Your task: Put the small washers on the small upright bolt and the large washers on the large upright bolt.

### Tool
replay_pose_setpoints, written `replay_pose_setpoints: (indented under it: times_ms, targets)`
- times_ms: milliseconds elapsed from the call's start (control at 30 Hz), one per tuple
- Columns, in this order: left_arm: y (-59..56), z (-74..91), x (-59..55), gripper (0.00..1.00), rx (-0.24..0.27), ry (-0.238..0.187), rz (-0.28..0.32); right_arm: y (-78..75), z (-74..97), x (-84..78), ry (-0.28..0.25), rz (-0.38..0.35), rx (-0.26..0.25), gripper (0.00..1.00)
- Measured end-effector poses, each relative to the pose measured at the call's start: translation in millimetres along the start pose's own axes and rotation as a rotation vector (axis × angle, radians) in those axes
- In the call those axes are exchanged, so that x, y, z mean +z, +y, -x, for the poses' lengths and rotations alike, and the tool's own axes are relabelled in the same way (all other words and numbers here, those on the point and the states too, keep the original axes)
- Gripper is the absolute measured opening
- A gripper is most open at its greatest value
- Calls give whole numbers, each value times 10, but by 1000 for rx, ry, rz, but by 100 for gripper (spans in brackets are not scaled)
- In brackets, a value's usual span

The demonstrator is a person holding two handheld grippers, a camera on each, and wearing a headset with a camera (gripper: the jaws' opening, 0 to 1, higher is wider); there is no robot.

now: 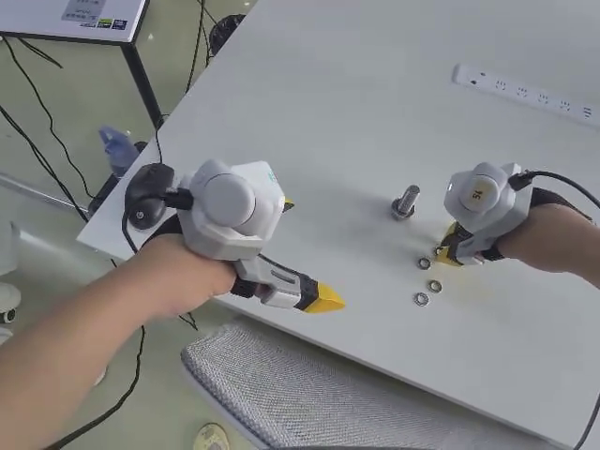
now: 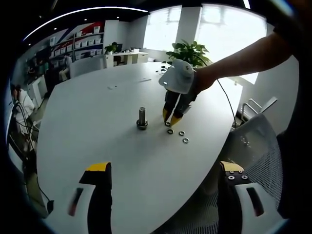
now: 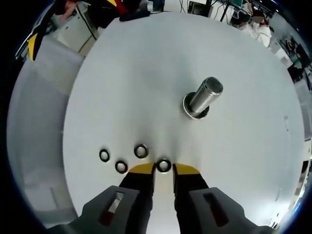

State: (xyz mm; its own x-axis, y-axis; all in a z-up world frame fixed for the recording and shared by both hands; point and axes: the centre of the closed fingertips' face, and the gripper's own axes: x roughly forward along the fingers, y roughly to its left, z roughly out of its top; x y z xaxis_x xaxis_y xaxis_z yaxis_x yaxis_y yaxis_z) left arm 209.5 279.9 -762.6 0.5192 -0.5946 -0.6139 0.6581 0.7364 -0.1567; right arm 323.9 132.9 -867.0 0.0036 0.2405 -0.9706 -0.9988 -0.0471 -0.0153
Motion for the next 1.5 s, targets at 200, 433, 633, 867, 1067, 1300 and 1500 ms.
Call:
replay_pose_setpoints:
  times_ms: [200, 433, 633, 867, 1067, 1300, 1500]
  targets:
    - [-1, 16, -16, 90, 1, 2, 0, 9, 0, -3, 4, -6, -11, 14]
    - [-12, 21, -23, 89, 1, 2, -1, 18, -10, 8, 58, -17, -32, 13]
    - [-27, 28, -23, 88, -1, 11, -5, -1, 6, -8, 49, -53, -24, 12]
    - [-31, 3, 5, 88, -6, 18, -16, -33, 127, 12, 19, -87, -32, 12]
    - [-42, -46, 76, 88, -17, 12, -23, 0, 246, -59, 13, -119, -29, 12]
    - [-26, -92, 147, 88, -30, 5, -31, 48, 389, -178, -1, -153, -32, 12]
    - [11, -129, 195, 87, -38, 0, -37, 19, 509, -304, -20, -208, -39, 12]
